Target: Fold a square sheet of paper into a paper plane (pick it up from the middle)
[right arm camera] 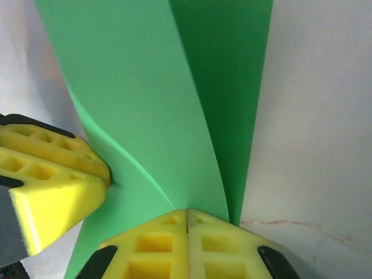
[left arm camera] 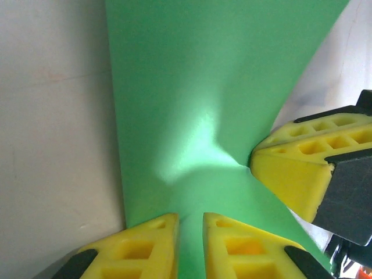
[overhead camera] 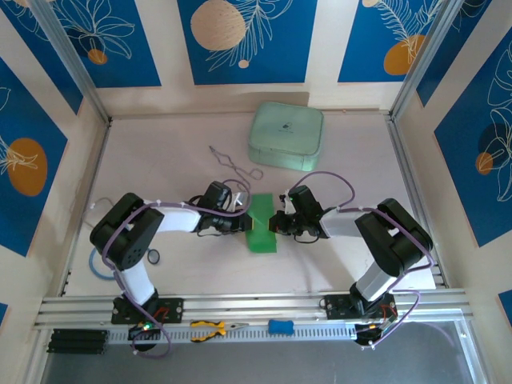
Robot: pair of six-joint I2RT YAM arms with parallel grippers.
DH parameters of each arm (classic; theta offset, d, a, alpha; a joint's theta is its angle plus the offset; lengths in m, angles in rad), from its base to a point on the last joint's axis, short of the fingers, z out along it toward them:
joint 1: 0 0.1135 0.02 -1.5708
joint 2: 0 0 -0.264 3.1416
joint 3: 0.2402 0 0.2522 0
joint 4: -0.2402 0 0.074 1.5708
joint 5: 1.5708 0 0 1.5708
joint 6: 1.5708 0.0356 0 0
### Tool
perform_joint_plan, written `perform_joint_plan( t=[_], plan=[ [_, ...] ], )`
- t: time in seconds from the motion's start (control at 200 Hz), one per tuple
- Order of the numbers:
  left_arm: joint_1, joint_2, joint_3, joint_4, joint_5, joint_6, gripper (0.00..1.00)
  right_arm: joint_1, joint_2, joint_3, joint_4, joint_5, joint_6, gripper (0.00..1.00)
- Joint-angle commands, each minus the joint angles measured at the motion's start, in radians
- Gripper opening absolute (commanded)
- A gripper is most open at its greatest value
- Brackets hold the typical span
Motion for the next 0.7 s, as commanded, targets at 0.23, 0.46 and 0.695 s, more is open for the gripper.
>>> perform_joint_plan(
  t=[0.23,0.46,0.695],
  plan=[
    [0.014,-0.09,0.023,-0.072,0.006,-0.029,0.05,-0.009,0.022,-0.05,-0.167,0.11,-0.015,0.0],
    [0.005,-0.136,0.014,-0.035,0.053,-0.147,0.0,-0.01,0.02,-0.048,-0.177,0.114,-0.015,0.0],
    [-0.026,-0.099,-0.025,0.056,0.074,-0.195,0.0,-0.006,0.023,-0.047,-0.176,0.116,-0.013,0.0]
  ],
)
